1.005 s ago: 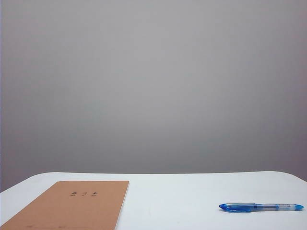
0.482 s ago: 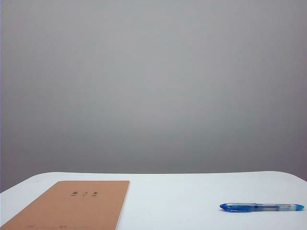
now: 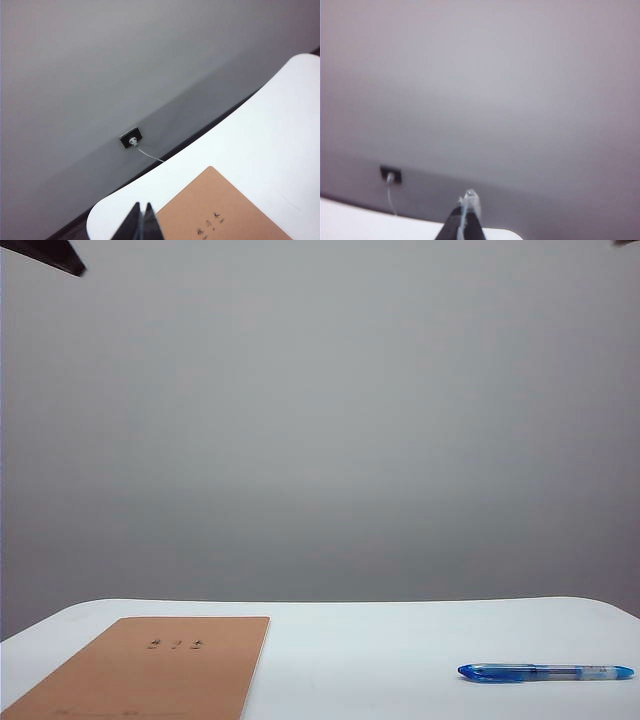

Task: Pick up a pen on the table and place it on the notebook.

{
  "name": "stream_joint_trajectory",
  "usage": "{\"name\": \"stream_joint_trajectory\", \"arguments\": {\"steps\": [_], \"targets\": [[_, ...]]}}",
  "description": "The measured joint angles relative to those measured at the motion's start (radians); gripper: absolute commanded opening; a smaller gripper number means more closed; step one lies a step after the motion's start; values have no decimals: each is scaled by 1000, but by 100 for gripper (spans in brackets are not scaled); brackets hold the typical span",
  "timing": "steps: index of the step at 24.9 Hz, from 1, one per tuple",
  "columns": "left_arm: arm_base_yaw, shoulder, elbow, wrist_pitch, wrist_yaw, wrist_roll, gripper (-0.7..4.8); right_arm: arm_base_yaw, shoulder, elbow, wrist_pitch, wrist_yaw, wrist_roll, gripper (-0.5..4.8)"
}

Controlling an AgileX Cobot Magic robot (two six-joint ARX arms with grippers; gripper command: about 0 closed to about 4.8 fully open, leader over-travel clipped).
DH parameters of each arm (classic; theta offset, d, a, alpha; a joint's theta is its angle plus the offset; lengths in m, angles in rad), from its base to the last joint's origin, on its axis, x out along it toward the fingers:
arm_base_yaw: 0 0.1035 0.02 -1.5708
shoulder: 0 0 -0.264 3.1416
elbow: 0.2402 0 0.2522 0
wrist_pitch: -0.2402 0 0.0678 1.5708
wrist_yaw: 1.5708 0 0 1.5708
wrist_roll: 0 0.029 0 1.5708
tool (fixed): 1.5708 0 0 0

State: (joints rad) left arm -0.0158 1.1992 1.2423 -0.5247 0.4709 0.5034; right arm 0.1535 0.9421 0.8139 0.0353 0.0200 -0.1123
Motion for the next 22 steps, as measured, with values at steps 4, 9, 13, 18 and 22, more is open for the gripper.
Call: {"name": "stream_joint_trajectory", "arguments": {"steps": [4, 9, 13, 18, 22], "targets": [[-166, 85, 92, -79, -65, 79, -1, -18, 243, 232, -159, -85, -55, 14], [-354, 146, 98, -186, -222, 140, 95, -31, 464, 413, -393, -175, -311, 14], [-416, 164, 97, -229, -209, 132, 95, -37, 586, 429, -524, -208, -533, 29], [-410, 164, 97, -239, -93, 135, 95, -38, 719, 429, -615, -308, -756, 269], [-406, 166, 98, -238, -98, 152, 95, -35, 828, 429, -661, -346, -884, 378]]}}
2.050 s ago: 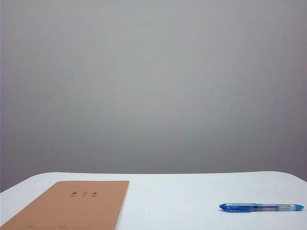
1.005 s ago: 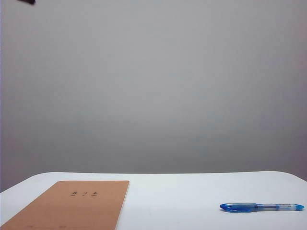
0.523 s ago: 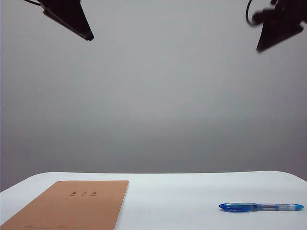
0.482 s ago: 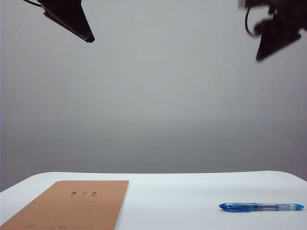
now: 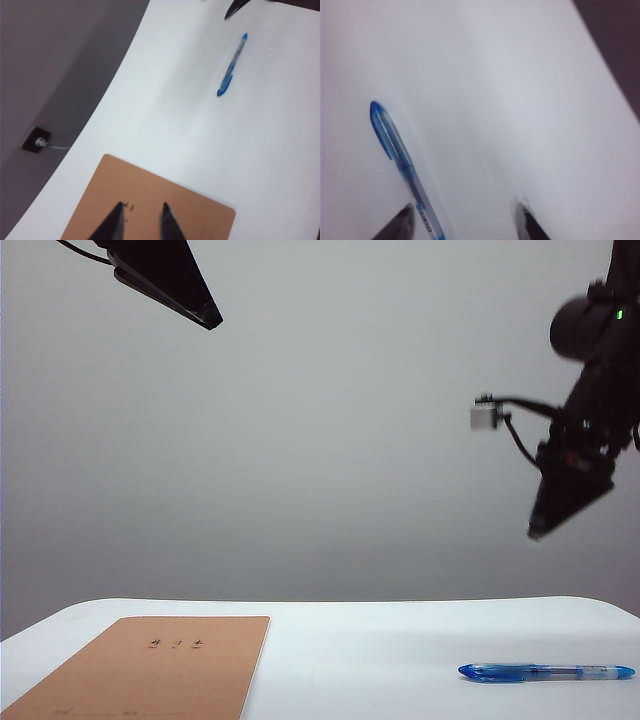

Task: Pick up a pen on the table and place it on the notebook.

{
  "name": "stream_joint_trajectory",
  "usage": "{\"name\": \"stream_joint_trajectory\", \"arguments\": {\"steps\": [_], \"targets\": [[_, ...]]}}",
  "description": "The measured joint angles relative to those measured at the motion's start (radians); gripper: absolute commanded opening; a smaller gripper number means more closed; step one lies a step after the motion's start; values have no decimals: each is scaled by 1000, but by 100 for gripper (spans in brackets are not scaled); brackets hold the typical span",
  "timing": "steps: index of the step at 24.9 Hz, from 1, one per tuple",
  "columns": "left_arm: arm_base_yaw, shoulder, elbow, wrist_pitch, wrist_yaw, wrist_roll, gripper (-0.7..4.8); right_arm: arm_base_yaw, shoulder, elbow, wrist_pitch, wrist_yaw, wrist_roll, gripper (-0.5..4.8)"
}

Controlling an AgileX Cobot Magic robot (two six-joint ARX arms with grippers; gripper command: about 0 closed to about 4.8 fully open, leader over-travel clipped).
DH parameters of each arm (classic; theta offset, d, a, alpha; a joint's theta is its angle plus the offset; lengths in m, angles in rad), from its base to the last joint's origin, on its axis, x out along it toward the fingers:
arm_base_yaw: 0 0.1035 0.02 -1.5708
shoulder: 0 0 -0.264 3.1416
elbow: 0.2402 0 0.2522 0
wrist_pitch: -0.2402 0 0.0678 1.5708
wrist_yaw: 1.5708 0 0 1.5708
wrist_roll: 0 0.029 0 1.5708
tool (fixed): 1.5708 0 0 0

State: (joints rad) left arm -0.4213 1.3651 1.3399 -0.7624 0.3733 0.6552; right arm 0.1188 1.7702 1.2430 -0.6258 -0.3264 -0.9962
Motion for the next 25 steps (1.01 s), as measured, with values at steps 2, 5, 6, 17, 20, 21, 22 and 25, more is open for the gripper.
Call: {"name": "stream_joint_trajectory", "arguments": {"steps": [2, 5, 6, 17, 20, 21, 22, 25], "targets": [[-2, 10, 0, -4, 1, 0, 95, 12, 39, 0, -16, -1, -32, 479], [-2, 22, 0, -10, 2, 0, 95, 26, 77, 0, -27, -2, -40, 479], [-2, 26, 0, -10, 4, 0, 94, 34, 90, 0, -27, 0, -43, 479], [-2, 47, 0, -19, 24, 24, 94, 113, 183, 0, -4, 132, -106, 479], [-3, 47, 0, -19, 24, 25, 94, 111, 201, 0, -2, 146, -109, 479], [-2, 47, 0, -19, 24, 25, 94, 112, 206, 0, -2, 146, -110, 479], [-2, 47, 0, -19, 24, 25, 94, 113, 212, 0, 0, 146, -111, 479], [-2, 47, 0, -16, 24, 25, 94, 113, 240, 0, 5, 146, -112, 479]]}}
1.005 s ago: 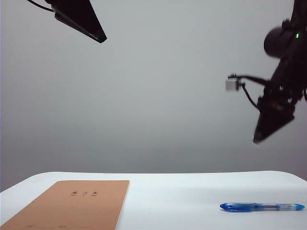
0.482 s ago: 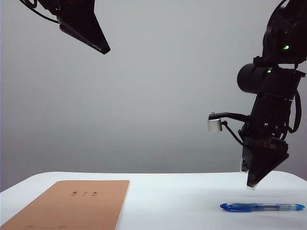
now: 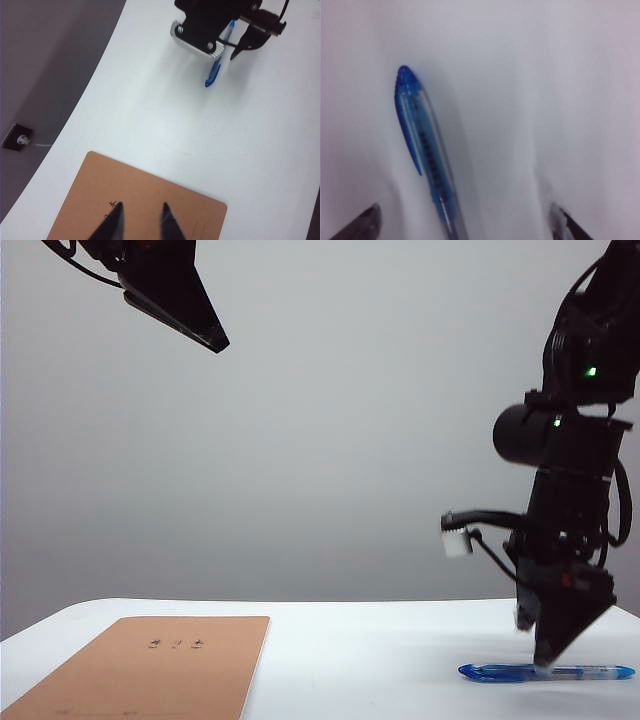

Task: Pick up a pen on the table and place it on the notebook.

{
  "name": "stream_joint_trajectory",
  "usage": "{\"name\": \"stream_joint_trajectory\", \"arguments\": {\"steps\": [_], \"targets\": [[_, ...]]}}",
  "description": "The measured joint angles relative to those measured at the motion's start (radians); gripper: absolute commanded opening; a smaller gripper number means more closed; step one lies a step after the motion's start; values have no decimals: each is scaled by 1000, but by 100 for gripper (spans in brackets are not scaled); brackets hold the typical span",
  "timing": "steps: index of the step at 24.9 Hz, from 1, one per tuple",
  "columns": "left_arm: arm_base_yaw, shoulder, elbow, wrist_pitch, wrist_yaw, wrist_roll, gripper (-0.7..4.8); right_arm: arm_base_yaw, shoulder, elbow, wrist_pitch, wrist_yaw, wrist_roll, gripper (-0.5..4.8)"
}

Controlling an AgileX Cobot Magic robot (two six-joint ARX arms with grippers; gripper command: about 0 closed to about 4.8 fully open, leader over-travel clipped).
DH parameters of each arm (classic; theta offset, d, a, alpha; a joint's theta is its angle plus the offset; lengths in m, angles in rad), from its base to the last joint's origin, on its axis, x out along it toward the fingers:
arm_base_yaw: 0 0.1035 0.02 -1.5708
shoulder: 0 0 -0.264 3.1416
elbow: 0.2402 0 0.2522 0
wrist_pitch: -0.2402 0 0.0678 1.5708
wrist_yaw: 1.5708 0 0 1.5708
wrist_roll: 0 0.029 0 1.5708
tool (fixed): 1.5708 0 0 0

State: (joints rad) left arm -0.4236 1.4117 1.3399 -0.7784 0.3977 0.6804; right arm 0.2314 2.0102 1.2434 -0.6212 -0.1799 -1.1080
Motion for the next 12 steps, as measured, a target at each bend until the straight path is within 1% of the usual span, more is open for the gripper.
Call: {"name": "stream_joint_trajectory", "arguments": {"steps": [4, 5, 6, 8, 11, 12], "targets": [[0, 0, 0, 0, 0, 0, 94, 0, 33, 0, 0, 2, 0, 479], [0, 0, 0, 0, 0, 0, 94, 0, 40, 0, 3, 4, 0, 445], [0, 0, 0, 0, 0, 0, 94, 0, 46, 0, 6, 4, 0, 388], [0, 0, 0, 1, 0, 0, 94, 0, 55, 1, 13, 5, 0, 306], [0, 0, 0, 8, 0, 0, 94, 0, 58, 2, 27, 3, -3, 249], [0, 0, 0, 9, 0, 0, 94, 0, 59, 2, 28, 3, -2, 241]]}}
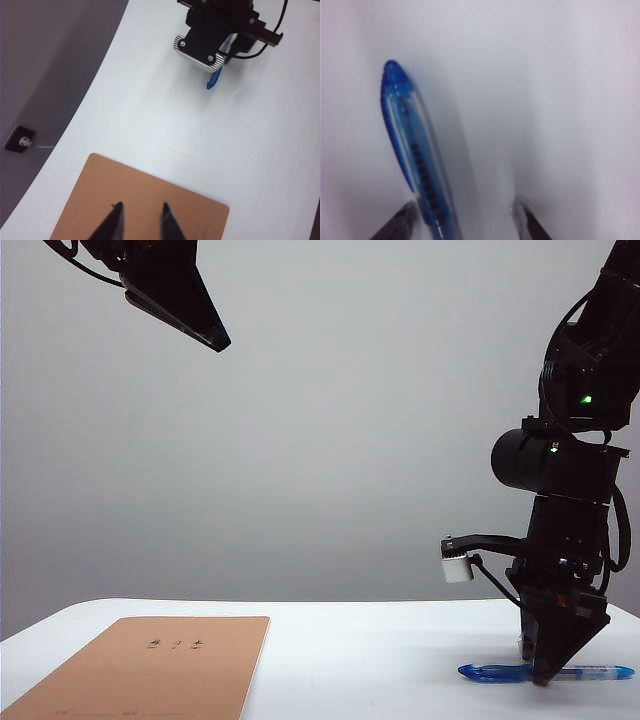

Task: Pick up a pen on the table and place it on the notebook.

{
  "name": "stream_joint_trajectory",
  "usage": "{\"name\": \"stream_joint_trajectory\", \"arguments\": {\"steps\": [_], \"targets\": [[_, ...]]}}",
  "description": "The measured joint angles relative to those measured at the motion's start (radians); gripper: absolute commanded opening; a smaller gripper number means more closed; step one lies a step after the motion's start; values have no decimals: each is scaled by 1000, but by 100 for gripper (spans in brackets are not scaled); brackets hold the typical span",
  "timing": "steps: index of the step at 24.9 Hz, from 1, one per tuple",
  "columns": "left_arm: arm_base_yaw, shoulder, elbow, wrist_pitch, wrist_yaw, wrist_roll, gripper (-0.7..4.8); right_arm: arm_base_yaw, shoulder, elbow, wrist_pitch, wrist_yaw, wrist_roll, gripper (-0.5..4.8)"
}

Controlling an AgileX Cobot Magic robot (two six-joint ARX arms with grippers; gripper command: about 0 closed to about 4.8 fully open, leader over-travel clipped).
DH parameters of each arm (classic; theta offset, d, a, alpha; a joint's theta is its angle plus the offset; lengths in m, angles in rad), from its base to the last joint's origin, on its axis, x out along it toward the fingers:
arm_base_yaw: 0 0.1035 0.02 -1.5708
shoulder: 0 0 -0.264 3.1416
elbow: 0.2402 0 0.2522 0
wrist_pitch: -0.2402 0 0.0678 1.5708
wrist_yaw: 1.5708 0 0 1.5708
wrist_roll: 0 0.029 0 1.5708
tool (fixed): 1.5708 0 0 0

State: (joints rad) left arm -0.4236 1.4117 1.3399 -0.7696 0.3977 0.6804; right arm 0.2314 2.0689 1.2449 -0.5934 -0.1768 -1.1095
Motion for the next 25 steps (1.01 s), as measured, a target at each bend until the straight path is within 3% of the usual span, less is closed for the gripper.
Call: {"name": "stream_joint_trajectory", "arguments": {"steps": [3, 9, 11, 14, 25], "targets": [[0, 0, 0, 5, 0, 0, 94, 0, 0, 0, 2, -2, -2, 230], [0, 1, 0, 14, 0, 0, 94, -1, 15, 9, 3, -15, 6, 142], [0, 1, 0, 15, 0, 0, 94, -3, 28, 17, 12, -26, 10, 142], [0, 1, 0, 15, 0, 0, 94, -3, 39, 19, 9, -33, 24, 86], [0, 1, 0, 28, 0, 0, 94, -4, 45, 22, 29, -45, 45, 48]]}}
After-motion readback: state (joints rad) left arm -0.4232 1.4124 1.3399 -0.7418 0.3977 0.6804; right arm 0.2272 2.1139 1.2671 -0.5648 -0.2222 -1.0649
